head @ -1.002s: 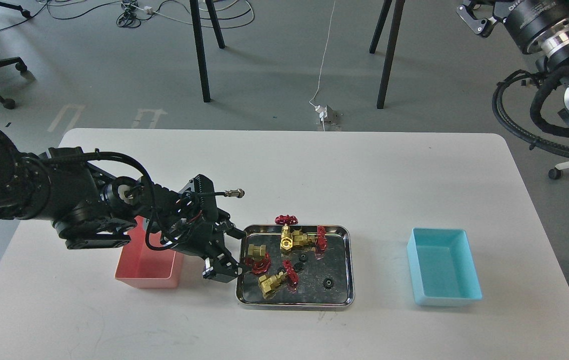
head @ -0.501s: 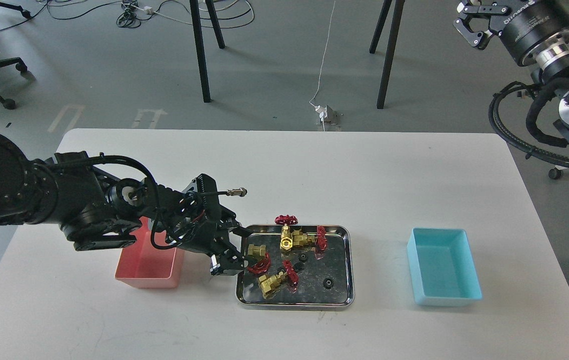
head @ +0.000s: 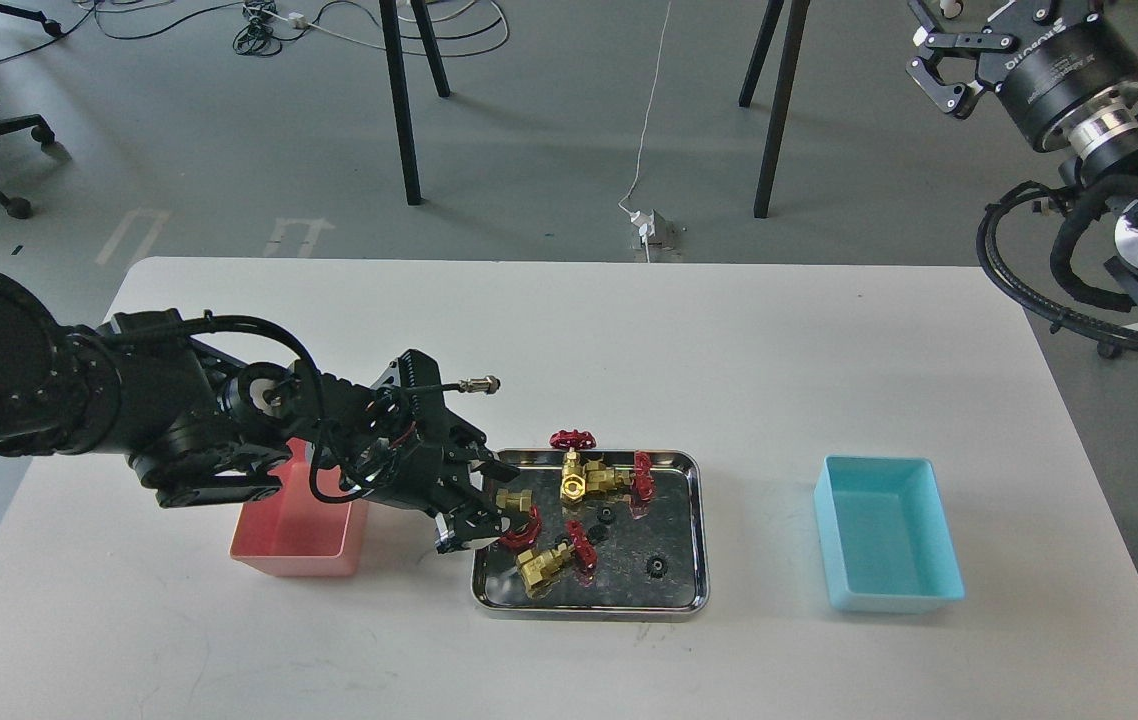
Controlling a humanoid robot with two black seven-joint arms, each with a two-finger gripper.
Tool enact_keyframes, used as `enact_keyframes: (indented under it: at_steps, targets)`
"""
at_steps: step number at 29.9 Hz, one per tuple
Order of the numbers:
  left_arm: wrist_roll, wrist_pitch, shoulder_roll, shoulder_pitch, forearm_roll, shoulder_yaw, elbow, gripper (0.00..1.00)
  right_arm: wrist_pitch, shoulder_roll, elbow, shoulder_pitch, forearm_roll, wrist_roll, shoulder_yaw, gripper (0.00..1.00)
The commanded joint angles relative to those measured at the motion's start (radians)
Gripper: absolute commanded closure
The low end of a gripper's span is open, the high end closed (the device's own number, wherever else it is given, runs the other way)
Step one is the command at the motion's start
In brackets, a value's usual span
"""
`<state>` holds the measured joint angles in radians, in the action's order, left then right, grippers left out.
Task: Place valve in pink box and gear in blue box
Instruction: 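Grasp a brass valve with red handwheel in the tray with left gripper, then lift the valve and carry it over the pink box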
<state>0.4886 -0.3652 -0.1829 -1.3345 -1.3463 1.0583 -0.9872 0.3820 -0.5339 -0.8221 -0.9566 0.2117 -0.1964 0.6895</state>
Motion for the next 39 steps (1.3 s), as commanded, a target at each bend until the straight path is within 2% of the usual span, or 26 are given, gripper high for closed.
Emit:
enact_keyframes:
  at_steps: [1, 5, 9, 11, 17, 22, 25, 31, 35, 39]
  targets:
    - [0.000, -0.001, 0.013, 0.003, -0.001, 0.000, 0.001, 0.62, -0.002, 0.000, 0.000, 0.006, 0.000, 0.000, 0.001, 0.01]
    - [0.000, -0.018, 0.013, 0.000, -0.001, -0.001, -0.001, 0.69, -0.002, 0.000, 0.000, 0.012, 0.000, 0.000, 0.002, 0.01]
    - [0.000, -0.037, 0.014, 0.000, -0.001, -0.001, 0.001, 0.93, -0.002, -0.001, 0.000, 0.019, 0.000, 0.000, 0.004, 0.01]
    - [0.000, -0.037, 0.014, -0.002, -0.001, -0.001, 0.001, 0.96, 0.000, -0.001, -0.002, 0.024, 0.000, 0.000, 0.004, 0.01]
    - [0.000, -0.038, -0.010, -0.015, 0.003, -0.066, -0.001, 0.98, -0.002, -0.005, -0.002, 0.025, 0.000, 0.000, 0.008, 0.01]
    - [0.000, -0.038, -0.087, -0.064, 0.003, -0.129, -0.022, 0.99, -0.006, 0.005, 0.000, 0.007, 0.000, 0.000, 0.030, 0.01]
    - [0.000, -0.035, -0.186, -0.121, 0.003, -0.173, -0.088, 0.99, -0.055, 0.008, -0.003, -0.063, 0.000, 0.000, 0.024, 0.01]
    - [0.000, -0.037, -0.427, -0.199, -0.033, -0.181, -0.295, 0.99, -0.268, 0.018, 0.009, -0.214, -0.002, 0.006, 0.010, 0.01]
    - [0.000, -0.037, -0.596, -0.195, -0.174, -0.187, -0.363, 0.99, -0.290, 0.031, 0.009, -0.220, -0.002, 0.006, 0.010, 0.01]
    - [0.000, -0.037, -0.697, -0.172, -0.243, -0.181, -0.360, 0.98, -0.290, 0.041, 0.006, -0.202, -0.002, 0.006, 0.008, 0.01]
